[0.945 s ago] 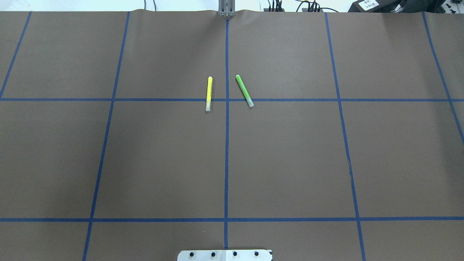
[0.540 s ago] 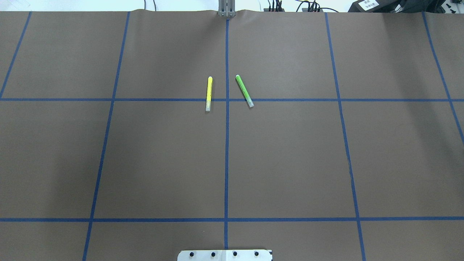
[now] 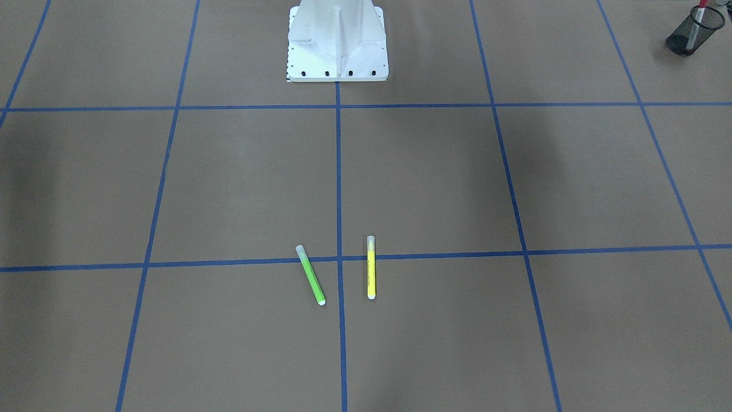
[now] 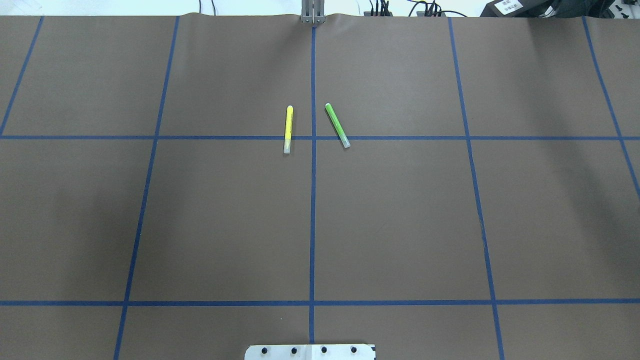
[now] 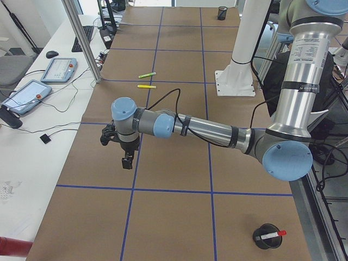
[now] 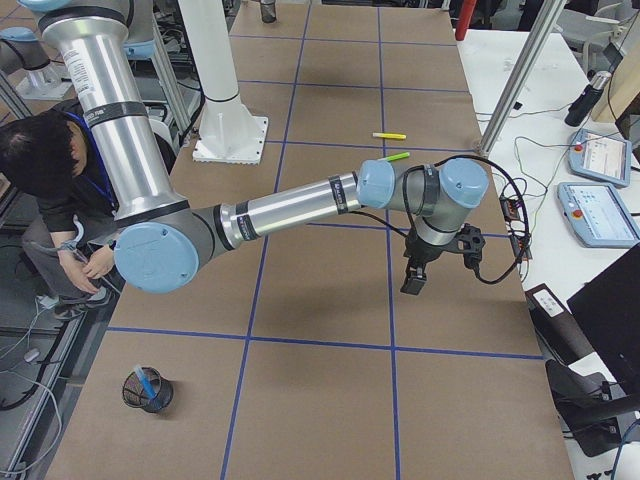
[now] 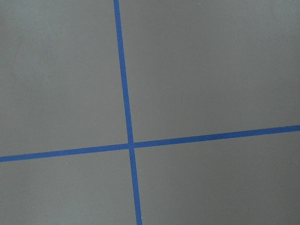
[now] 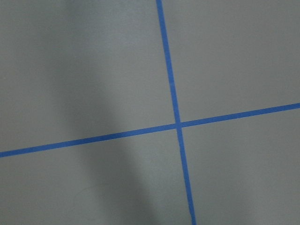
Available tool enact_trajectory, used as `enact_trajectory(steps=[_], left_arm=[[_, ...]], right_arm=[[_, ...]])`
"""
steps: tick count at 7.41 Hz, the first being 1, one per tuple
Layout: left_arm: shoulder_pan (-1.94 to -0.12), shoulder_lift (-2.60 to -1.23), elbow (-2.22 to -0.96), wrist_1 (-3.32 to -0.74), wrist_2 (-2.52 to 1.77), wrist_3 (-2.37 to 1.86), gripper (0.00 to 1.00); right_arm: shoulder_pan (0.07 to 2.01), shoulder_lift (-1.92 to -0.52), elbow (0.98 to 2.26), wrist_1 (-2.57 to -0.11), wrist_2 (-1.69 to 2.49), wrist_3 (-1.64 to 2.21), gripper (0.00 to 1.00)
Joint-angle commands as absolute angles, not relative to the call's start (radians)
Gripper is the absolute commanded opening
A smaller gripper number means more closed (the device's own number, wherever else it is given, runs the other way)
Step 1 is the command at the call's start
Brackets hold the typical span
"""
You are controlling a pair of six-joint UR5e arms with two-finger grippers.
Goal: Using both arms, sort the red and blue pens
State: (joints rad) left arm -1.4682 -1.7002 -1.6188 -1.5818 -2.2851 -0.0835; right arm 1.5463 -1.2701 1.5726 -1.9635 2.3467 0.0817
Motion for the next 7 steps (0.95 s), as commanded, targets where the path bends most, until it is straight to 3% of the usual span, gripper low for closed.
enact_trajectory(steps=[1, 7], left_arm=[[-1.489, -1.632, -1.597, -1.600, -2.287, -0.011, 1.00], [-1.540, -1.571, -1.585, -1.603, -2.289, 0.066, 1.00]], right_arm=[[1.545, -1.441, 1.563, -1.680, 2.342, 0.089, 1.00], [1.554, -1.494, 1.558, -1.640, 2.399, 0.141, 1.00]])
